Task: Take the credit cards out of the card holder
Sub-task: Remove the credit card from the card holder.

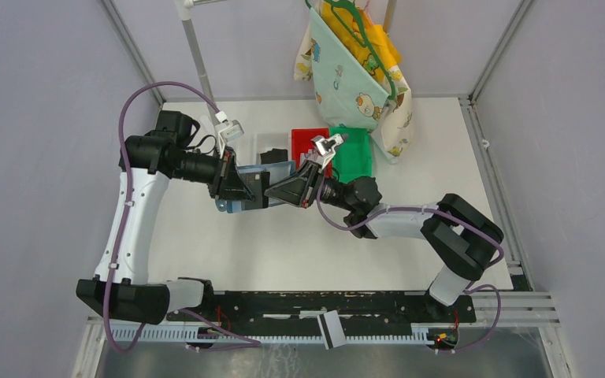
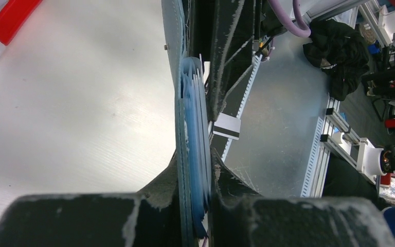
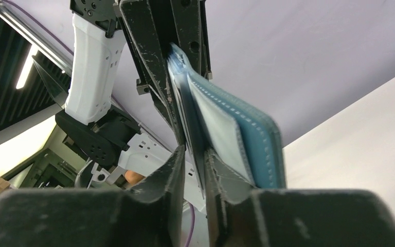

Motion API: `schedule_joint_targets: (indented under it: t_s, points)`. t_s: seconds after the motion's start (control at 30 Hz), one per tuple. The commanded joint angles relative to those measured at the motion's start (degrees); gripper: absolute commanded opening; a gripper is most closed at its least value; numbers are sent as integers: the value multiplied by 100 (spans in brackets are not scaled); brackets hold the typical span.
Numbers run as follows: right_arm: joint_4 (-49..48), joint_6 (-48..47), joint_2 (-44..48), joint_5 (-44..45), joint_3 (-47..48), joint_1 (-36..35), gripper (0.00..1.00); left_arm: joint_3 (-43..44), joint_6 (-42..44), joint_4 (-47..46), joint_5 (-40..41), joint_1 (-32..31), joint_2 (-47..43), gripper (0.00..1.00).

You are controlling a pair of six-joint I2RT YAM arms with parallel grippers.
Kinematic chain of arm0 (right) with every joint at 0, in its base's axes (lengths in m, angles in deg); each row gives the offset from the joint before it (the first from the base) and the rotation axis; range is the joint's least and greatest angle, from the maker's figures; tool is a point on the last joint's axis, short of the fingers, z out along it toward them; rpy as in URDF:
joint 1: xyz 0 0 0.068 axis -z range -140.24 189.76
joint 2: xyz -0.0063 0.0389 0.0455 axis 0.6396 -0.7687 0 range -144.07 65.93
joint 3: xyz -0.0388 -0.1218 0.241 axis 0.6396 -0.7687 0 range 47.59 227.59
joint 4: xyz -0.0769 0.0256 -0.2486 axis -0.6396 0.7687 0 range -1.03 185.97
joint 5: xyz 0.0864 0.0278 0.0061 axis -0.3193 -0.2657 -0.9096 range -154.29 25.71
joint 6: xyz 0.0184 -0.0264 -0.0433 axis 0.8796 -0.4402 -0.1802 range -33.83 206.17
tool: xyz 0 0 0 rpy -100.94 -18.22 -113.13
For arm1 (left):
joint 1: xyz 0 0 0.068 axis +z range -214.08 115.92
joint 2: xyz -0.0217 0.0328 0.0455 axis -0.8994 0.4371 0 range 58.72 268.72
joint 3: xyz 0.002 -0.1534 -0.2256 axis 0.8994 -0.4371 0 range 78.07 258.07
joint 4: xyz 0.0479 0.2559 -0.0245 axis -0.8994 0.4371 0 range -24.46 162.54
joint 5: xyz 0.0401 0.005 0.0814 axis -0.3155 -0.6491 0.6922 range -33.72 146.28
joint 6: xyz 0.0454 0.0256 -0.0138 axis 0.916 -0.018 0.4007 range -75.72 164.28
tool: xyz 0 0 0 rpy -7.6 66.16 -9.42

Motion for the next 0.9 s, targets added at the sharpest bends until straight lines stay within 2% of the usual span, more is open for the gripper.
schedule_joint_targets:
  t_s: [0.0,0.17,0.3,0.4,0.6,0.73,0.87]
  points:
    - [-373,88,-56,-31,358,-11,20,89,9,-8,-373,-52,-160,2]
    - [-783,264,60,-49,100,146,0,148,13,30,-373,-46,-115,14]
    - [-1351,543,245,-5,-368,405,0,160,83,63,-406,-44,-142,29]
    - [-1155,335,418,-41,-495,423,0,168,79,63,-411,-49,-105,32]
    - [-1058,278,567,-29,-700,551,0,195,-23,26,-281,-49,-34,23]
    - [-1091,371,767,-48,-985,880,0,114,-230,-232,119,-44,-75,14]
    - [-950,310,871,-111,-1032,953,0,-136,-1017,-967,832,-49,-103,2]
